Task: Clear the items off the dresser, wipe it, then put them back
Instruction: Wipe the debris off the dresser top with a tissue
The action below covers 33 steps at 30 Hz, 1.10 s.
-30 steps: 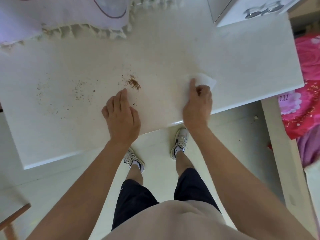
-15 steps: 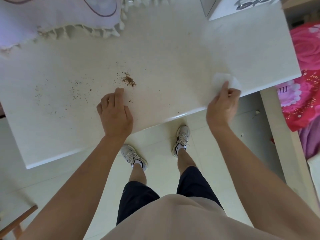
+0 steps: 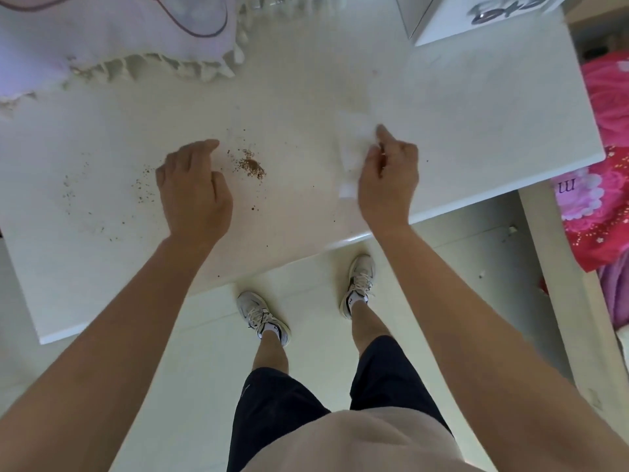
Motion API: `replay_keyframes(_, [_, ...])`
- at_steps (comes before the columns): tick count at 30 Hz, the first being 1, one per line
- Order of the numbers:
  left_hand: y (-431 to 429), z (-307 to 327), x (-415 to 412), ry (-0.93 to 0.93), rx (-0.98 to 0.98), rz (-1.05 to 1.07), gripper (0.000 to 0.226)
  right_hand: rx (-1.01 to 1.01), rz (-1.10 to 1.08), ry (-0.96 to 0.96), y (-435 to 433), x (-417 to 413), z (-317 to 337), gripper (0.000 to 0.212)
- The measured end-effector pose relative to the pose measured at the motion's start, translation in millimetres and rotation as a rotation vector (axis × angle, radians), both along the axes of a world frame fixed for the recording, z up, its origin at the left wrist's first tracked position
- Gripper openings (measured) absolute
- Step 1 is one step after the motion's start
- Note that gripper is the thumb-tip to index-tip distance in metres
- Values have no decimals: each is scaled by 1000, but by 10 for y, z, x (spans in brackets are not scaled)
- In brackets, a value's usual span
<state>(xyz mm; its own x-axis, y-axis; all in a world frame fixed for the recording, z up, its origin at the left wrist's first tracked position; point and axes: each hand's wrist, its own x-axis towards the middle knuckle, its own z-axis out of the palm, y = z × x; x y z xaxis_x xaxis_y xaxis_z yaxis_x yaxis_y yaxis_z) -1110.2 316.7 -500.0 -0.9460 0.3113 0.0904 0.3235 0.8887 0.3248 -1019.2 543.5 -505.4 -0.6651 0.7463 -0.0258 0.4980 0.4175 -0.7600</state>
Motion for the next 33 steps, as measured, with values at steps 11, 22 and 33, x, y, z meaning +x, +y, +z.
replay_keyframes(11, [276,-158,-600,-80,-150,-33,47,365,469,-182,-30,-816,-299,39])
replay_keyframes(22, [229,-234,-632,-36,-162,-79,46,448,119,-350,754,-1691,-181,59])
replay_keyframes(33, [184,-164,-699,-66,-99,-94,46,455,1052,-170,-169,-1559,-60,31])
